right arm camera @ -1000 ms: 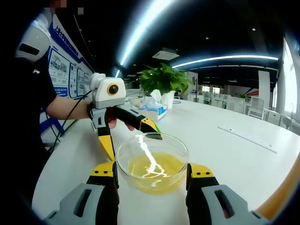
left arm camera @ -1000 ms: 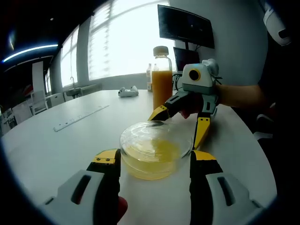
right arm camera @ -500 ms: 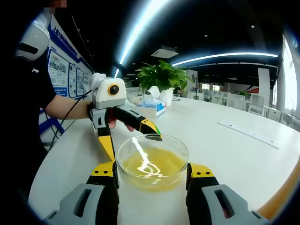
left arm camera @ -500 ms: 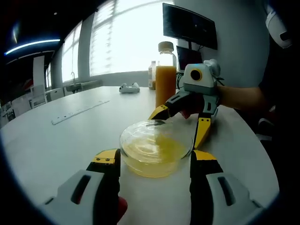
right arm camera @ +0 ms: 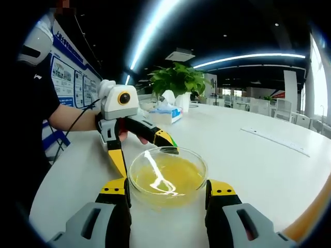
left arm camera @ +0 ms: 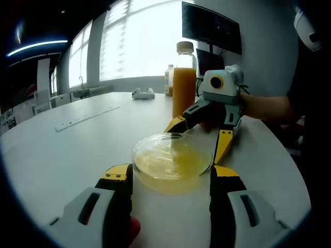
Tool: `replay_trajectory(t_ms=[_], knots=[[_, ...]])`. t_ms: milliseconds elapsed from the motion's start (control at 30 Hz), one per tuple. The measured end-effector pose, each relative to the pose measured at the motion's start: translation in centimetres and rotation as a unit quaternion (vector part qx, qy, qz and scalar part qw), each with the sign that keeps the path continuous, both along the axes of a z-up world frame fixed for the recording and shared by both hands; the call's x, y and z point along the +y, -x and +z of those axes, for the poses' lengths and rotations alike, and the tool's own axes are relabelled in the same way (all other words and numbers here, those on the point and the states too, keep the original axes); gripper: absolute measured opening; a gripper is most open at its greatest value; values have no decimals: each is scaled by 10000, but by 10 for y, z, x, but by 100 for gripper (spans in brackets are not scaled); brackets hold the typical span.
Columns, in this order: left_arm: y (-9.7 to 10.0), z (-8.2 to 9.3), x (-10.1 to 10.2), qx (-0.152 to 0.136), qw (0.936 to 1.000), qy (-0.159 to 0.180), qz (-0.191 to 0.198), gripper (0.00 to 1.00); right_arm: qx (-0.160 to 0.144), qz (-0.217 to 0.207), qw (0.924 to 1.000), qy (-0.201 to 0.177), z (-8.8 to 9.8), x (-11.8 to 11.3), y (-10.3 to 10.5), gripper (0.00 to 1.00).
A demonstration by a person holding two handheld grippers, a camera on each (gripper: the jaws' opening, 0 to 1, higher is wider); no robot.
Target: Open the Petri dish lid, place the lid on the table, pour the liquid culture medium into the Petri dish, pick up the Petri dish lid from the table, and close the Petri dish
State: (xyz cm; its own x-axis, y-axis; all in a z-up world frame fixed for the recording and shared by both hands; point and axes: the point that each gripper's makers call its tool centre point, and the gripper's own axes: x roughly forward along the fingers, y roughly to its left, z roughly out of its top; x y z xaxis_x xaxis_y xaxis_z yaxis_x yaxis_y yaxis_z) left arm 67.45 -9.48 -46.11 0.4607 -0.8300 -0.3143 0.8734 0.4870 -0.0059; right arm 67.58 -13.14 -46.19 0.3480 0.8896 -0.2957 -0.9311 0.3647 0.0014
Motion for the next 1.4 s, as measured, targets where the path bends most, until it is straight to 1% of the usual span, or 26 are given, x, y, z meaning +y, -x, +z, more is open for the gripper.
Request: replay_trajectory(t_ms=[100,433,567,700,733,800,833,967,1067,1100,1200,1400], knots=[[0,-2,0,24,10000,22,26,51,-23,11,10000,45,-1,0,0,53],[0,-2,2,27,10000,76,18,51,15,12,10000,15,-2,0,3,53],[0,-2,3,-88,9999,60,-11,52,119,-18,9999,8,-2,2,5,53],[1,-2,2,-181,9998,24,-27,54,99,-23,9999,12,-1,3,7,53],[2,-1,2,-175,9998,64,-32,54,77,-13,10000,12,0,2,8,54],[3,1,4,-152,9998,128,-22,55,144,45,9998,-164,5,4,12,59],[4,2,4,-147,9998,164,-1,55,143,19,9997,-205,7,3,11,62],[5,4,4,-163,9996,224,33,55,116,-105,9995,-278,10,2,9,60],[7,5,5,-165,9996,236,61,55,107,-97,9995,-290,11,1,17,60],[8,6,6,-180,9995,256,88,54,22,-162,9993,-329,14,1,16,60],[11,9,9,-250,9990,313,178,54,-56,-377,9980,-498,21,-4,14,57],[19,15,17,-247,9980,468,356,54,-65,-539,9969,-578,24,-7,22,57]])
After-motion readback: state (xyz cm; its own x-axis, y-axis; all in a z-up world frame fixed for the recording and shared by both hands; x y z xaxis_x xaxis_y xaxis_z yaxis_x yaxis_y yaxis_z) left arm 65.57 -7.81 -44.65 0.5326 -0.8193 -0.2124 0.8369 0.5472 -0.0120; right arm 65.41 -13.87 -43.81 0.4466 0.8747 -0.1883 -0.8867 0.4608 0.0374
